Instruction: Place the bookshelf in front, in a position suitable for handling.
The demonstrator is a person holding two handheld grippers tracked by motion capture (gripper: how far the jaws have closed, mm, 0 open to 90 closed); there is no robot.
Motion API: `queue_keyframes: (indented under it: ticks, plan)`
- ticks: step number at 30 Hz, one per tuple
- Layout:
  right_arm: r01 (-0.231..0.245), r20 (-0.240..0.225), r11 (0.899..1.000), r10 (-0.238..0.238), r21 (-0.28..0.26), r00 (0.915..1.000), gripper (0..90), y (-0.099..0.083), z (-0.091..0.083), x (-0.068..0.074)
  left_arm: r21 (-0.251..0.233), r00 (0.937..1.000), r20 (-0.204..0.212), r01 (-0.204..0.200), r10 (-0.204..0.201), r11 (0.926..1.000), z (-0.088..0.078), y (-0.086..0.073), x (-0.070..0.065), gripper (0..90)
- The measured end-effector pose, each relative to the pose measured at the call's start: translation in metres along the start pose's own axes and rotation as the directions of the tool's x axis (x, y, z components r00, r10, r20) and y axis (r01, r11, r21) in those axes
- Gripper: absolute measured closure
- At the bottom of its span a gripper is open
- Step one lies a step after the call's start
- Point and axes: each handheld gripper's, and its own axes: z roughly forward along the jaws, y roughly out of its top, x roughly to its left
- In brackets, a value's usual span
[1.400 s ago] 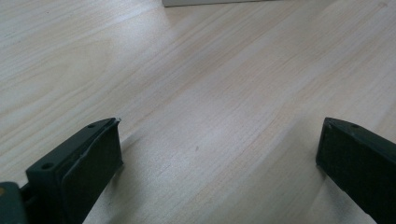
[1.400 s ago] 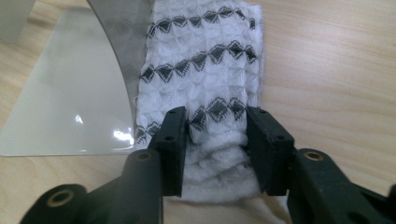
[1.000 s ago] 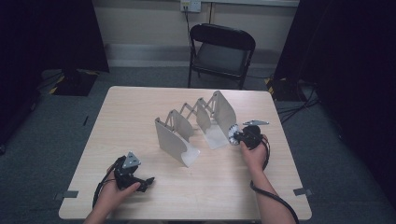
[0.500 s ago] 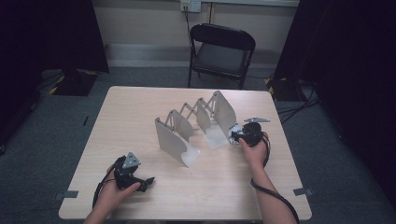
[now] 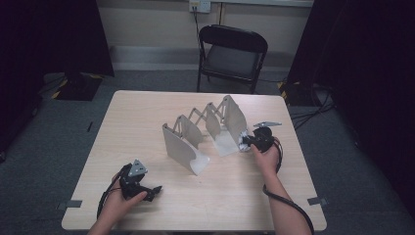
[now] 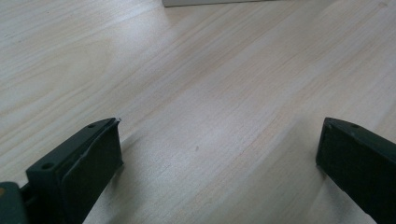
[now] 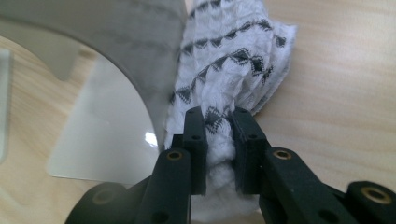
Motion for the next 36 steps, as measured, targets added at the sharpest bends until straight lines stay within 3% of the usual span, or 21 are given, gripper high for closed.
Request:
queue_keyframes:
  ticks: [9, 13, 23, 32, 36]
  plan:
    - [0.028, -0.043, 0.998, -0.030, -0.056, 0.9986, 77.8, 0.019, -0.029, 0.003, -0.002, 1.0000, -0.002, 0.002, -0.002, 1.0000, 0.000, 0.000, 0.000, 0.0]
    - [0.029, -0.048, 0.994, -0.034, -0.105, 0.9983, 77.8, 0.032, -0.051, 0.004, 0.000, 1.0000, -0.001, 0.000, 0.000, 1.0000, 0.000, 0.000, 0.000, 0.0]
    - [0.086, -0.014, 0.980, -0.090, -0.180, 0.9958, 77.6, 0.074, -0.091, 0.015, -0.002, 1.0000, -0.001, 0.003, -0.003, 1.0000, 0.000, 0.000, 0.000, 0.0]
    - [0.092, -0.013, 0.971, -0.098, -0.220, 0.9951, 77.6, 0.088, -0.101, 0.021, -0.002, 1.0000, -0.002, 0.003, -0.003, 1.0000, 0.000, 0.000, 0.000, 0.0]
    - [0.111, -0.012, 0.973, -0.116, -0.204, 0.9932, 77.6, 0.087, -0.101, 0.021, -0.002, 1.0000, -0.001, 0.003, -0.003, 1.0000, 0.000, 0.000, 0.000, 0.0]
